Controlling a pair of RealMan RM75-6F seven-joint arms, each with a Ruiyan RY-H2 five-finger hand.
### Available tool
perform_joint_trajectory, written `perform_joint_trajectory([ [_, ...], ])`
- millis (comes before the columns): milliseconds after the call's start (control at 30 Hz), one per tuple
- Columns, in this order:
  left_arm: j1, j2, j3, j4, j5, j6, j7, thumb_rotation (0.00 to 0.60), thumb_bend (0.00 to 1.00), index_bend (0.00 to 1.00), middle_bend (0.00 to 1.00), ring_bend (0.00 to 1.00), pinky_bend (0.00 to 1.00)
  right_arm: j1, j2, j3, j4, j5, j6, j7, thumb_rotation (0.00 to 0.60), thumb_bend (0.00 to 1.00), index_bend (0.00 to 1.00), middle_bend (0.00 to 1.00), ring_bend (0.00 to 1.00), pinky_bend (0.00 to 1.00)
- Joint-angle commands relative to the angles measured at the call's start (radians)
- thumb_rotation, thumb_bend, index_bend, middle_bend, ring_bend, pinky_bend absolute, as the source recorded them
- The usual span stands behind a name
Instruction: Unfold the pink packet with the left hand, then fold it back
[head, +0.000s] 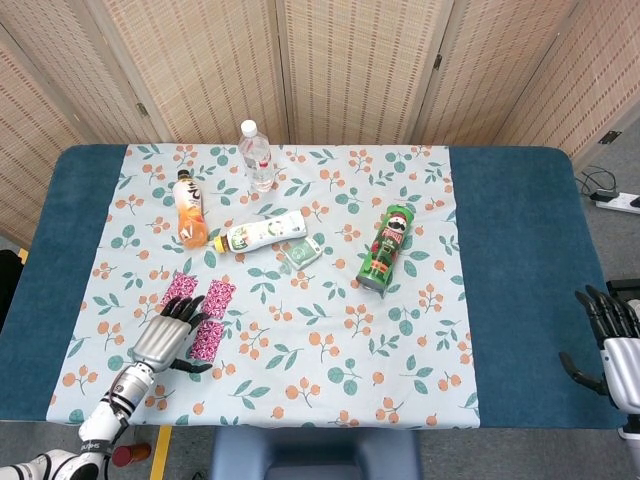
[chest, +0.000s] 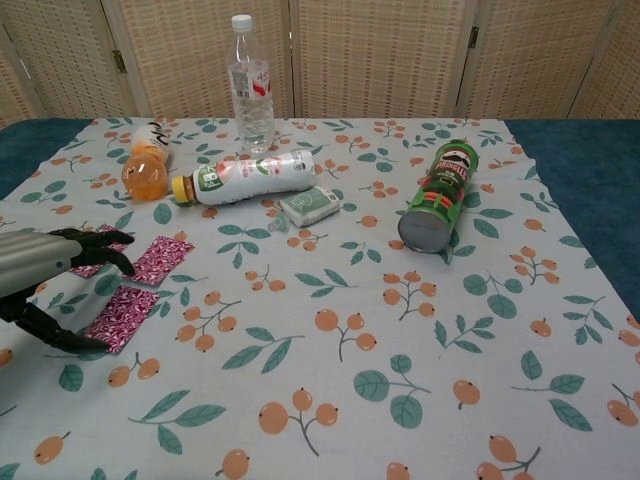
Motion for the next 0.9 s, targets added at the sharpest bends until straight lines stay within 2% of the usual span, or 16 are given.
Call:
perform_joint_trajectory([
  [33, -0.003, -0.005, -0.004, 0.010, -0.002, -0.007, 0.002, 0.334, 0.09, 0.22, 0.00, 0.00, 0.00, 0.000, 0.000, 0.000, -0.001, -0.001, 0.001, -0.001, 0.600, 0.33, 0.04, 0.06, 0.02, 0.00],
  [267, -0.013, -0.015, -0.001, 0.035, 0.001, -0.034, 0.022, 0.358, 0.09, 0.22, 0.00, 0.00, 0.00, -0.001, -0.002, -0.002, -0.003, 0.000, -0.001, -0.006, 0.600, 0.34, 0.04, 0.06, 0.02, 0.00],
  [633, -0.018, -0.039, -0.002, 0.082, 0.011, -0.046, 0.035, 0.472, 0.10, 0.23, 0.00, 0.00, 0.00, -0.006, -0.001, -0.004, -0.009, 0.001, 0.002, -0.010, 0.600, 0.33, 0.04, 0.06, 0.02, 0.00],
  [900, -0.025, -0.033, -0.008, 0.093, 0.005, -0.065, 0.031, 0.474, 0.11, 0.25, 0.00, 0.00, 0.00, -0.007, -0.003, -0.003, -0.009, 0.002, 0.002, -0.012, 0.600, 0.33, 0.04, 0.06, 0.02, 0.00],
])
